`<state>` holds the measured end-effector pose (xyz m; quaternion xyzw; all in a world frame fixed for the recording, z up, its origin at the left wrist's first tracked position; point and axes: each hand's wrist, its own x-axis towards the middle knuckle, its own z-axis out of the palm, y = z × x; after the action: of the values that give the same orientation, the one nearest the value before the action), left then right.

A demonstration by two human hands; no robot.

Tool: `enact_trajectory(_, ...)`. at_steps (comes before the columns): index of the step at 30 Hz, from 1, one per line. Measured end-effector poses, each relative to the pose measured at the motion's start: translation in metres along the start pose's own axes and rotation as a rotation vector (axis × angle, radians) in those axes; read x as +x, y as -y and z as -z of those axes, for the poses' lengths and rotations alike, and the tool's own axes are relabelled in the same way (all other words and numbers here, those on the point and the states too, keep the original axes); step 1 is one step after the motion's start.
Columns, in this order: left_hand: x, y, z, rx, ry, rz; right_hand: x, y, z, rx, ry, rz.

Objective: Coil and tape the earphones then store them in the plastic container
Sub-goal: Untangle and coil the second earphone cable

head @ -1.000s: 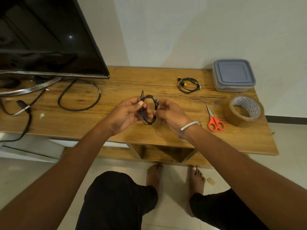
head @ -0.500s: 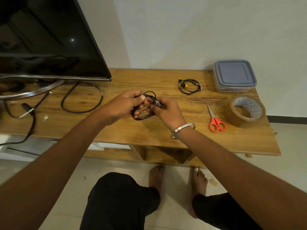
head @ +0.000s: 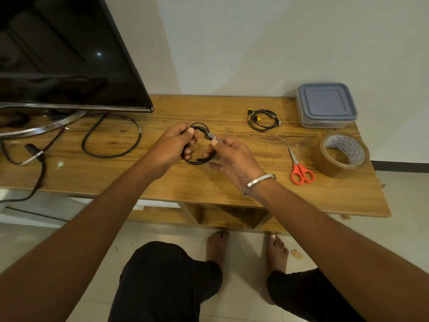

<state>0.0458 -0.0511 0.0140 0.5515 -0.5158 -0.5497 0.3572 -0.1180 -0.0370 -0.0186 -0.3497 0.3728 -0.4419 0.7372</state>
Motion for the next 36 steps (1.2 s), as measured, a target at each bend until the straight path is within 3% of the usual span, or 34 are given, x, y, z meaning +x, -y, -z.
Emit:
enact_trajectory(6, 0.007, 0.005, -0.006, -0.184, -0.102, 0.022, 0.001, -0.003, -0.001, 0.026, 0.006, 0.03)
enact_trajectory(16, 0.024, 0.022, -0.011, -0.001, -0.231, 0.095, 0.015, 0.0, 0.01, 0.143, -0.119, -0.035)
enact_trajectory(19, 0.032, 0.028, -0.011, 0.184, -0.289, 0.093, 0.026, 0.003, 0.016, 0.102, -0.19, -0.076)
enact_trajectory(22, 0.042, 0.032, -0.011, 0.389, -0.351, 0.048, 0.041, 0.009, 0.015, -0.044, -0.254, -0.113)
enact_trajectory(26, 0.059, 0.037, -0.013, 0.473, -0.382, 0.016, 0.069, 0.011, 0.018, -0.282, -0.315, -0.126)
enact_trajectory(33, 0.085, 0.049, -0.013, 0.585, -0.453, -0.117, 0.097, 0.016, 0.024, -1.192, -0.352, 0.049)
enact_trajectory(36, 0.092, 0.053, -0.012, 0.658, -0.471, -0.146, 0.104, 0.018, 0.023, -1.438, -0.325, 0.154)
